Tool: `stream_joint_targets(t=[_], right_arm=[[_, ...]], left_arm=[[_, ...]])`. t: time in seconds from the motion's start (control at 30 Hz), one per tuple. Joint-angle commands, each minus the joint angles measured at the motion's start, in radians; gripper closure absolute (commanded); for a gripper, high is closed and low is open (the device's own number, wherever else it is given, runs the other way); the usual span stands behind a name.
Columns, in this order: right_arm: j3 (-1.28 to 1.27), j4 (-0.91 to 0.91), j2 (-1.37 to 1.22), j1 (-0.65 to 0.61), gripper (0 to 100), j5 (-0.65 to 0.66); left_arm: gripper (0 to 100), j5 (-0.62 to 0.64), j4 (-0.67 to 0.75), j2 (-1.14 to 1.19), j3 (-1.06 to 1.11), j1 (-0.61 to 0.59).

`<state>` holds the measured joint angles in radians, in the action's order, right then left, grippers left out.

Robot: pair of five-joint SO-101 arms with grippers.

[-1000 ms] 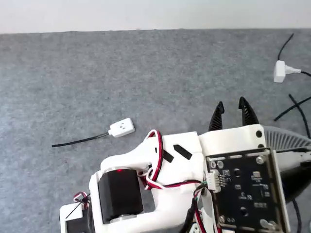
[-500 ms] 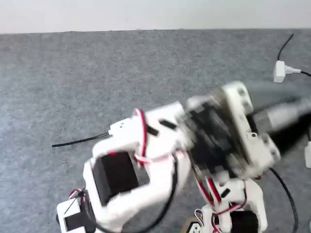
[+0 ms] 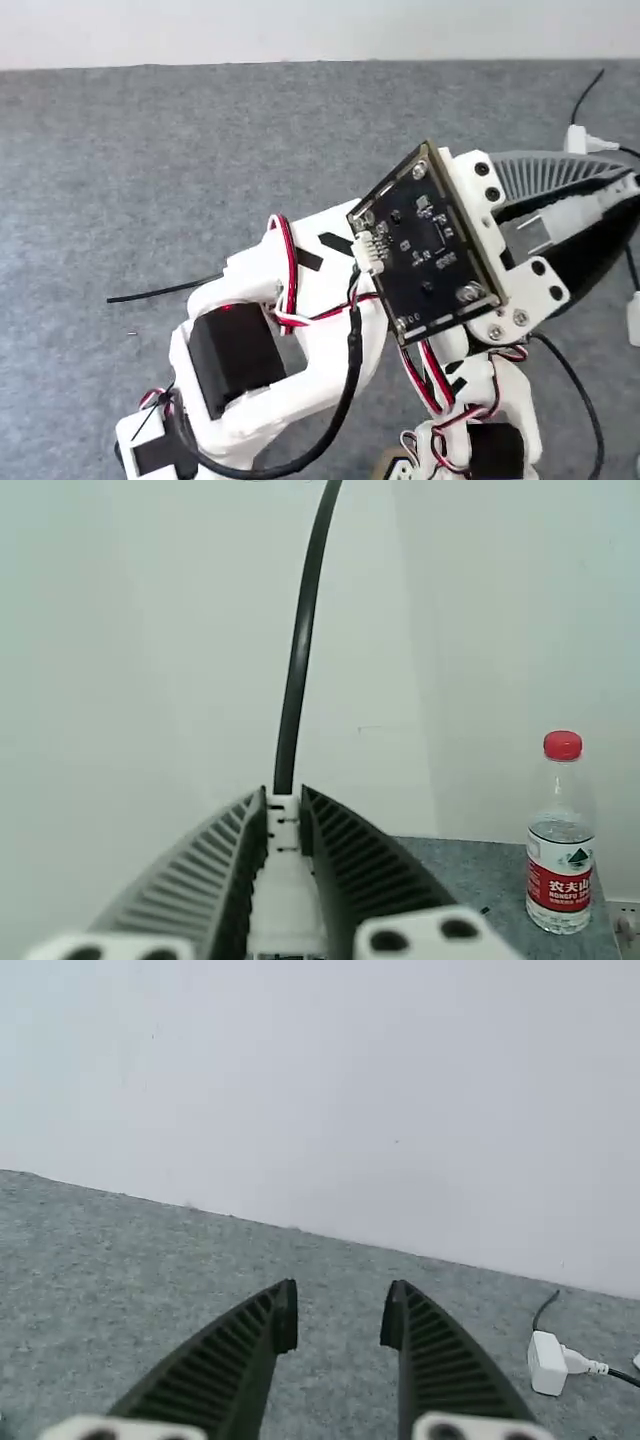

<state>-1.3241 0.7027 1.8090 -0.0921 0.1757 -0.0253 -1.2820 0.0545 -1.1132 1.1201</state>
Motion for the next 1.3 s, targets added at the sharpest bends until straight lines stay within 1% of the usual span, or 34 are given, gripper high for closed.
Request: stream_joint_targets(t=[0.0, 0.13, 0.3, 0.47, 0.53, 0.67, 0.87, 1.03, 1.27], right_arm=[[0.017, 0.004, 0.005, -0.001, 83.7, 0.0], [0.086, -0.001, 0.007, -0.001, 83.7, 0.0], [0.262, 0.035, 0.007, 0.007, 83.7, 0.0], [0.405, 0.081, 0.007, 0.001, 83.7, -0.003], [0.474, 0.105, 0.007, 0.001, 83.7, -0.037], [0.611, 0.166, 0.007, -0.002, 83.7, -0.115], [0.787, 0.255, 0.007, -0.159, 83.7, -0.147], [0.845, 0.302, 0.007, -0.289, 83.7, -0.147], [0.921, 0.346, 0.008, -0.349, 83.7, -0.147]], left_arm=[[99, 0.011, 0.002, -0.005, -0.004, 0.002], [99, 0.021, -0.012, -0.005, -0.007, -0.046], [99, 0.097, 0.012, -0.015, -0.045, -0.126], [99, 0.195, 0.012, -0.014, -0.124, -0.163], [99, 0.232, 0.012, -0.014, -0.136, -0.163], [99, 0.264, 0.014, -0.014, -0.147, -0.16], [99, 0.339, 0.035, 0.0, -0.139, -0.155], [99, 0.384, 0.014, 0.029, -0.143, -0.068], [99, 0.453, 0.014, 0.018, -0.147, -0.023]])
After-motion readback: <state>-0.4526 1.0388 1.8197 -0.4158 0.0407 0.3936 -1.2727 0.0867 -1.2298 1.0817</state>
